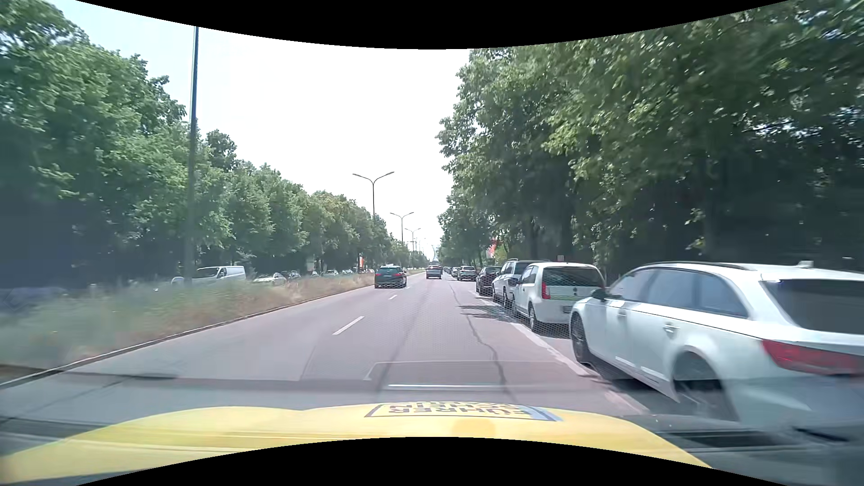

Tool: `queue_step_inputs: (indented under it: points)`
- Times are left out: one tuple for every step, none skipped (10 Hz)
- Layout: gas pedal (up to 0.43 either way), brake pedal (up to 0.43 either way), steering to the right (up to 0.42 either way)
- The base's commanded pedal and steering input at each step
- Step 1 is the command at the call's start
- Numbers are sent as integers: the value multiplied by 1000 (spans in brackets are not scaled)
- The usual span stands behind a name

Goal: Follow the waypoints while adhering to traffic rules and regulations

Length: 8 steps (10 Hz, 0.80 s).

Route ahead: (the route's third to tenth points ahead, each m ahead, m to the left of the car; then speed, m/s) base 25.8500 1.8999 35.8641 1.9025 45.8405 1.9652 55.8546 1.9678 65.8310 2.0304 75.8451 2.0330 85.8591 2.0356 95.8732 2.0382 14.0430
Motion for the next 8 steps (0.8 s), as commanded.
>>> queue_step_inputs:
  points:
    - [67,0,-2]
    - [67,0,-3]
    - [67,0,-3]
    - [67,0,-3]
    - [67,0,-3]
    - [67,0,-3]
    - [67,0,-3]
    - [67,0,-3]
